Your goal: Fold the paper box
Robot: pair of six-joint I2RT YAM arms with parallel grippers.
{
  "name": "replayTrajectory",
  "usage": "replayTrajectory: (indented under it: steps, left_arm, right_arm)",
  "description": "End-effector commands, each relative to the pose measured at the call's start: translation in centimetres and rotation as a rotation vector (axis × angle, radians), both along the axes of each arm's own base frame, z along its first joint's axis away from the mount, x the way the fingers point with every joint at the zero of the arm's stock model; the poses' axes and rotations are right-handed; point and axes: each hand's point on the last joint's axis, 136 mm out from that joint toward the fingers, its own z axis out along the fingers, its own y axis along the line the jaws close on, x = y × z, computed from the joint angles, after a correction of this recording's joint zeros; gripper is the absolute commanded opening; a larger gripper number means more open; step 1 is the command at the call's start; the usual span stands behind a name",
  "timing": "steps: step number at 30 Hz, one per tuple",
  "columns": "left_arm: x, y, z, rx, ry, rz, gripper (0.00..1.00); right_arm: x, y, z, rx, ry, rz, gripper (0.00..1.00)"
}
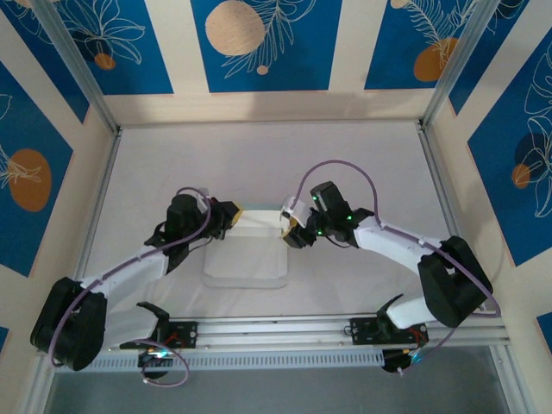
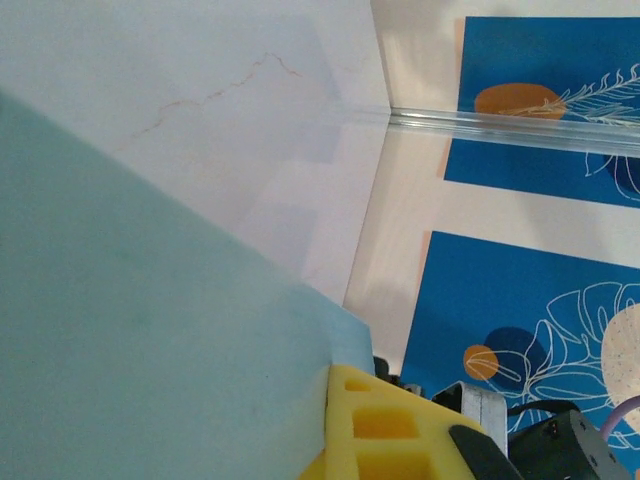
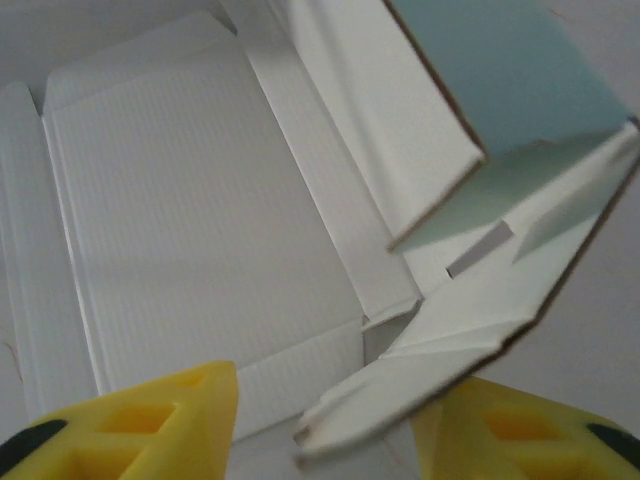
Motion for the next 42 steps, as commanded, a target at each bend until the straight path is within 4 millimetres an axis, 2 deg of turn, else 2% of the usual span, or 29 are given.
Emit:
replayTrajectory:
  steps: [1,5,7,8,10,14,19,22,27,39,42]
  left_arm:
    - [-1.5,0.5,-1.4,0.043,0.0,-0.03,0.0]
    - [-1.9,0.8,-1.9,0.055,0.004,-0.028,0.0]
    - [-2.0,0.9,-2.2,0.062,0.014,-0.032,0.0]
    - [-2.1,0.8,-2.3,0.062,0.016,-0.035,0.0]
    - [-2.0,0.8,-2.3,0.061,0.016,-0.038,0.0]
    - [-2.0,0.6,-2.3,0.058,0.018,-0.048,0.0]
    - [-2.2,0.7,-2.6,0.063,0.025,-0.053,0.0]
    - [-2.2,0.7,-2.7,0.065,0.029,-0.057,0.0]
    - [-2.4,0.8,-3.2,0.069,0.043,-0.059,0.0]
    - [-2.7,1.1,-4.4,0.078,0.081,-0.046,0.0]
    - [-2.6,1.1,-4.3,0.077,0.083,-0.042,0.0]
  right_arm:
    - [-0.8,-0.7,1.4,-0.029,-0.115,0.096,0.56]
    - [-2.8,-0.9,3.9,0.047,-0.214,0.234,0.63]
    - [-3.1,-1.7,6.2,0.128,-0.188,0.246,0.62]
    - [-2.8,-2.3,7.4,0.176,-0.182,0.232,0.62]
    - [-1.2,-3.4,8.0,0.176,-0.233,0.173,0.59]
    - [1.6,-5.1,4.6,0.008,-0.256,0.089,0.52]
    - [2.0,-4.5,1.1,-0.07,-0.201,0.132,0.57]
    - [2.0,-3.8,-0.3,-0.11,-0.182,0.157,0.57]
    - [2.1,-2.4,-0.5,-0.112,-0.208,0.179,0.56]
    - [0.4,1.5,0.3,-0.06,-0.2,0.254,0.57]
    - [-0.1,1.9,0.4,-0.081,-0.19,0.289,0.56]
